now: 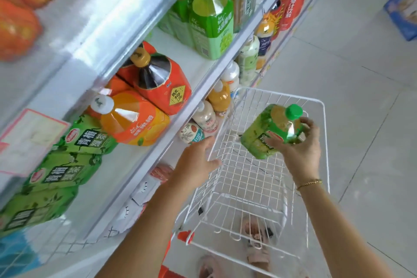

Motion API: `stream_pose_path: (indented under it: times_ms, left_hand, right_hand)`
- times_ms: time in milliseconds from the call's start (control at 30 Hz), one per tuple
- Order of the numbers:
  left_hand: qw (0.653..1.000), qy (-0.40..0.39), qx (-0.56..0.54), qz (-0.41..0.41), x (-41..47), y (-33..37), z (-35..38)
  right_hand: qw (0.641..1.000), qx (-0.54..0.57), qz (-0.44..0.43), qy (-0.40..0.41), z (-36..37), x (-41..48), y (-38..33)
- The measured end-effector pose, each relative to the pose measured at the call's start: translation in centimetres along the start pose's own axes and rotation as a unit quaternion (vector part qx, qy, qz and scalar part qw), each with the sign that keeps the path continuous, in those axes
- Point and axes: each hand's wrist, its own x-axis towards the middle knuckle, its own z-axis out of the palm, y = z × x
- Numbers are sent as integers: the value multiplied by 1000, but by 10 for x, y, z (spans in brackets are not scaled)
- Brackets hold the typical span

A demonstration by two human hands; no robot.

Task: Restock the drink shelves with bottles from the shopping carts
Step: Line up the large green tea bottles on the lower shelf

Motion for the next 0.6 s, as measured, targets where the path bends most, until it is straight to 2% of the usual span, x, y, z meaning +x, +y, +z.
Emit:
stream_pose_path:
  times_ms: [100,200,267,367,500,600]
  left_hand:
    - [992,22,-117,47,-38,18,-9]
    - [979,12,-190,72,-72,25,-18]
    - [968,22,-236,87,-95,25,-24]
    - [948,95,-284,110,-131,16,-34]
    - [941,200,-247,118,-172,-12,-47]
    - [921,272,-263,91,-191,-38,-56]
  right_hand:
    - [982,-50,-83,-160,-24,-21,-41]
    - [938,-88,-171,-289,-27,-45,-86]
    - [917,-76,-203,-335,-21,-66,-110]
    - [904,-31,-192,-380,-6,-98,-127]
    - [883,7,-203,-424,24,-134,-127]
    - [865,36,-212,-454,56,-161,-122]
